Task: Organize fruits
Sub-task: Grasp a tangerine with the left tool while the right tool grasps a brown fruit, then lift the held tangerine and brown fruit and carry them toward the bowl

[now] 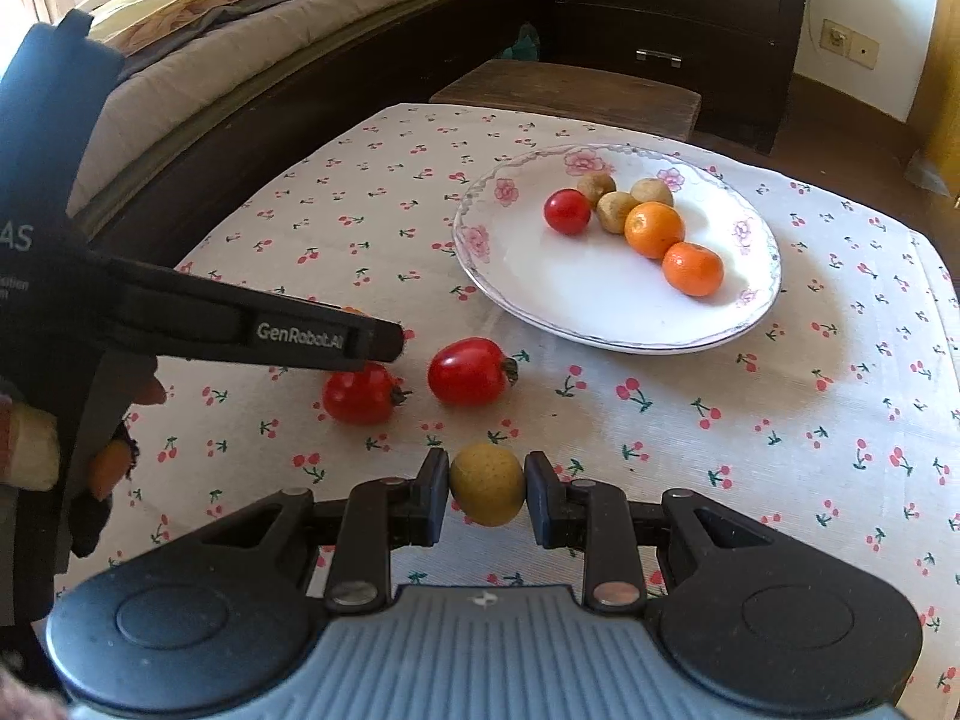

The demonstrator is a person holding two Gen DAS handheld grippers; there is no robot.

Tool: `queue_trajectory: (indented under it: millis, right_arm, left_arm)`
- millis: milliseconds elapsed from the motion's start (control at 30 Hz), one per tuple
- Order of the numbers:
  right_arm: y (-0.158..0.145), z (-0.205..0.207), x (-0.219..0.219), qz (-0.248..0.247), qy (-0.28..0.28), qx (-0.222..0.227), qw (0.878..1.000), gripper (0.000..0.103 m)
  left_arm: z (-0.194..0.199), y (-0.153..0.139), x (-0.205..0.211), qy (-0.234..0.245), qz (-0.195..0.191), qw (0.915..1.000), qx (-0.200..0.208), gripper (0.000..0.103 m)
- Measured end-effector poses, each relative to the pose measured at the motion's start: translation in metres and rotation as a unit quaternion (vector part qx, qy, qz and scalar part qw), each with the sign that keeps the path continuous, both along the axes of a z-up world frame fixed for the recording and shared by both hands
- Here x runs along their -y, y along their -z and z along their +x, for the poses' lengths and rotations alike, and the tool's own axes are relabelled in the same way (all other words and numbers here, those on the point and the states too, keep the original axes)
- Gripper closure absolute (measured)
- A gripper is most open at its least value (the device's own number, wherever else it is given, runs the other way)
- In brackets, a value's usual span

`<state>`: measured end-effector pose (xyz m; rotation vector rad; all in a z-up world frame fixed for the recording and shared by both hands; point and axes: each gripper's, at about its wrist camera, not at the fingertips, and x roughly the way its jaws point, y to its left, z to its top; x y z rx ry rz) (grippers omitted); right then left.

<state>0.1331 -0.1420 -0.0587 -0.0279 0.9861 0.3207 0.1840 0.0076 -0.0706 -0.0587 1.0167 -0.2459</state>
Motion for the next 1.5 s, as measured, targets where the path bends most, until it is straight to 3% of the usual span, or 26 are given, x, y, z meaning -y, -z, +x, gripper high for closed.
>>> queue_trajectory:
  millis: [333, 700, 1000, 1233, 1500]
  right_arm:
    - [0.000, -0.001, 0.002, -0.009, 0.003, -0.003, 1.000, 0.074]
    - [-0.003, -0.026, -0.004, -0.019, -0.007, -0.001, 1.000, 0.074]
    - [-0.003, -0.058, -0.004, -0.034, -0.007, 0.000, 0.999, 0.074]
    - [0.005, -0.080, -0.003, -0.049, -0.013, -0.007, 0.999, 0.074]
    - [0.010, -0.091, -0.001, -0.053, -0.018, 0.001, 0.998, 0.074]
  left_arm:
    - [-0.002, -0.001, 0.000, -0.003, 0.007, 1.0000, 0.003, 0.062]
    - [-0.040, -0.009, -0.028, -0.008, 0.006, 0.9999, -0.003, 0.062]
    - [-0.092, -0.015, -0.017, 0.037, -0.004, 0.9993, -0.001, 0.062]
    - [-0.122, -0.007, -0.005, 0.071, 0.010, 0.9974, -0.006, 0.062]
    - [-0.136, -0.004, 0.004, 0.090, 0.040, 0.9950, 0.016, 0.061]
